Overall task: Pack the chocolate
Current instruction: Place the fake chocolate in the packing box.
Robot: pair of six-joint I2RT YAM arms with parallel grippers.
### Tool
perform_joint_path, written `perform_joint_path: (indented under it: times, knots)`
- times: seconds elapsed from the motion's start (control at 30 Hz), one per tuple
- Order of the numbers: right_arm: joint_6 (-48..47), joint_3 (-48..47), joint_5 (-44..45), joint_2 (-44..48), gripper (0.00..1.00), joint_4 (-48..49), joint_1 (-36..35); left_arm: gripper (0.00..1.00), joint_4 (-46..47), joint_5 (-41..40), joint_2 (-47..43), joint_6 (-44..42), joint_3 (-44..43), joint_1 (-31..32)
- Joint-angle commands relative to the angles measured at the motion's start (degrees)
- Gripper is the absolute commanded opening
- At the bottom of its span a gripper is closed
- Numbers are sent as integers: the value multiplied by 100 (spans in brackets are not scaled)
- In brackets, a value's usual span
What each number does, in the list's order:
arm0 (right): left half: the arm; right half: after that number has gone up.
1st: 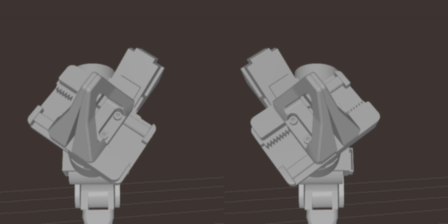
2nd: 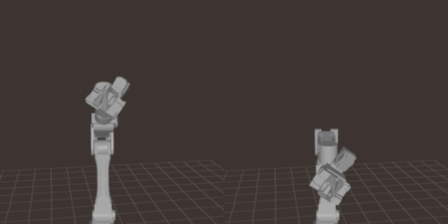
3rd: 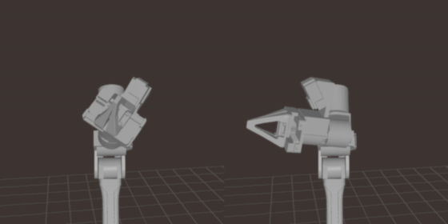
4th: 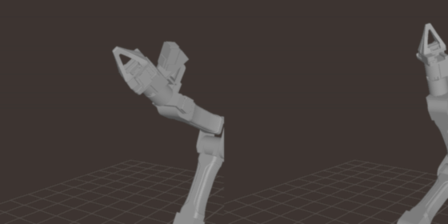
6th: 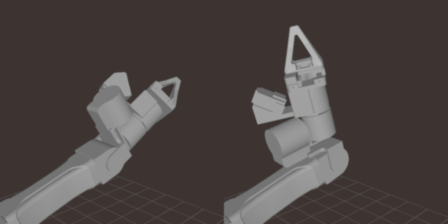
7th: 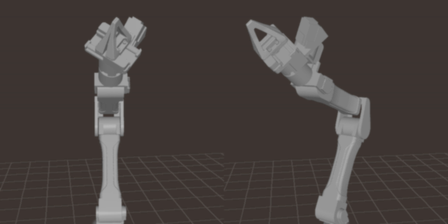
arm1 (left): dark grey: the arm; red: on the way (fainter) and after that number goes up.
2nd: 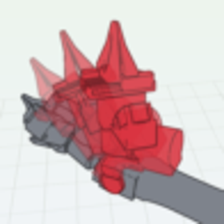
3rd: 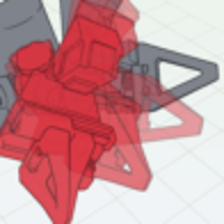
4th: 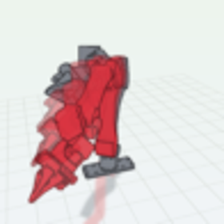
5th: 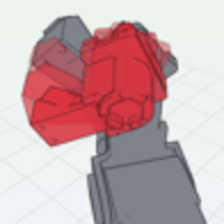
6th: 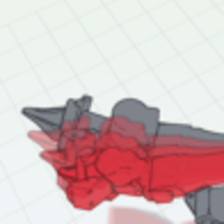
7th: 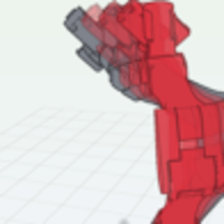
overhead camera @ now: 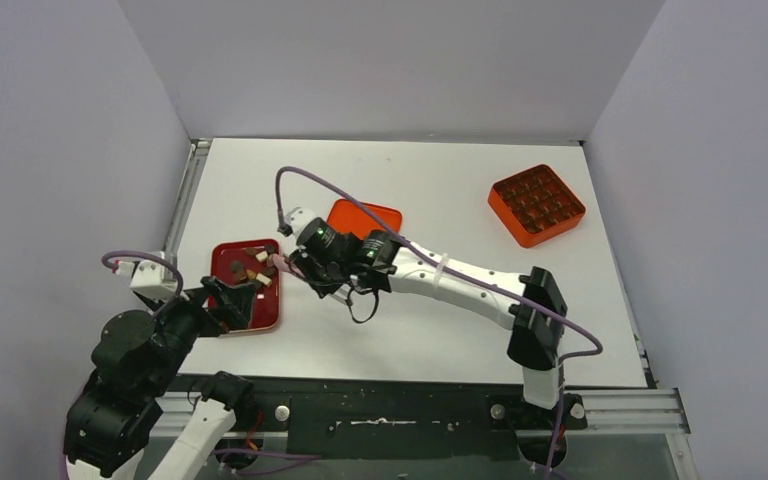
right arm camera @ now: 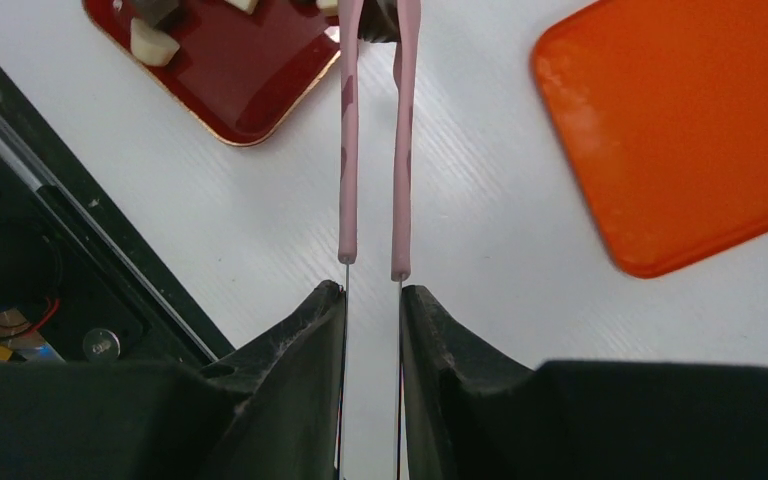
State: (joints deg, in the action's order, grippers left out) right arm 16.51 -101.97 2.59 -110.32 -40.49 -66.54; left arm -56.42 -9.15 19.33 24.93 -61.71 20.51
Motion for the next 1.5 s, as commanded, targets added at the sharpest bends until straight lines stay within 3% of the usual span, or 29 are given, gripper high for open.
perform_joint_path:
  times: [0.0,0.33,0.57,1.13,1.47]
  knots:
    - [124,393,320,864,19,327,374,97,457,474,471,-31,268,-29]
    - [257,887,1115,1666,19,-459,1232,97,1026,1423,1632,-29,1210,-30]
    - [261,1319,1187,2164,20,-830,2392,97,1076,1317,2287,131,1274,-30]
    - [46,1683,1119,2282,21,-951,4876,97,1186,1112,2047,-497,1567,-39]
    - [19,1885,945,2000,23,-509,5592,97,1195,959,1889,-466,1596,-47]
